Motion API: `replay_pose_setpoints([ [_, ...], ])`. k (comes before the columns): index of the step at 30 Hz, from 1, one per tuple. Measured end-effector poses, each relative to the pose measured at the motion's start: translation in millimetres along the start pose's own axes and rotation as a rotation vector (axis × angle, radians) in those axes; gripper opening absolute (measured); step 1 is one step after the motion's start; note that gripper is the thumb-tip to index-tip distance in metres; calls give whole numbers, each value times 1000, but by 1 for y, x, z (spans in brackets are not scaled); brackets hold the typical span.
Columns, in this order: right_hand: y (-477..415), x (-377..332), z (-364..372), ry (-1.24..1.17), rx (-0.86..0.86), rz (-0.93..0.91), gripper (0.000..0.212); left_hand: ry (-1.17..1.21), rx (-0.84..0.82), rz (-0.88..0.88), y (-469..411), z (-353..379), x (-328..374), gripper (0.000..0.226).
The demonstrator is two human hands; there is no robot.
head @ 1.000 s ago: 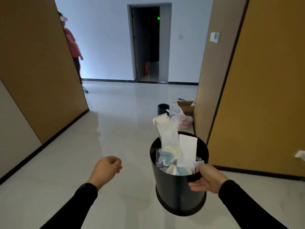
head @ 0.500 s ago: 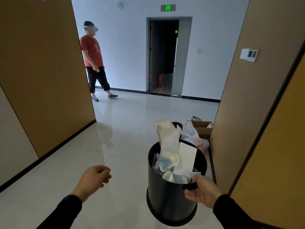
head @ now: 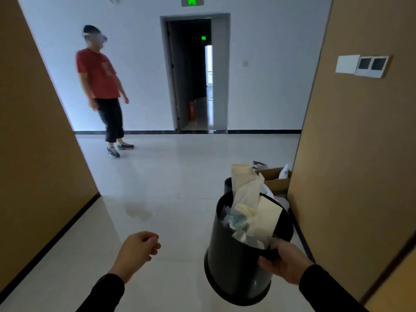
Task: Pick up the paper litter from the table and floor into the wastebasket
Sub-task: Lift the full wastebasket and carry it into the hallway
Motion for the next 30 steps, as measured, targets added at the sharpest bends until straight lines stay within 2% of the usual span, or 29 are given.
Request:
replay_pose_setpoints([
  [7, -125, -78, 28, -71, 57, -23, 15, -58, -104, 59, -168, 44, 53, 14],
  [13, -248, -161, 49, -176, 92, 0, 41, -94, -150, 46, -306, 79, 98, 15],
  [19, -307, -228, 35, -270, 175, -8, 15, -154, -275, 73, -423, 127, 151, 14],
  [21, -334, -246, 23, -313, 208, 4, 17, -203, -336, 107, -470, 159, 167, 15],
  [25, -379, -273, -13, -427, 351, -21, 35, -283, -510, 183, -553, 244, 212, 15],
  [30, -395, -271, -33, -676, 501, -58, 22, -343, -748, 317, -603, 356, 279, 22],
])
Point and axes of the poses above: each hand's wrist, its own y-axis away from the middle knuckle, its own z-axis out of the palm, x = y × z, the point moved 10 cm from there along -y, towards the middle knuckle, and after that the axes turned 4 degrees about -x, right-handed, at the moved point
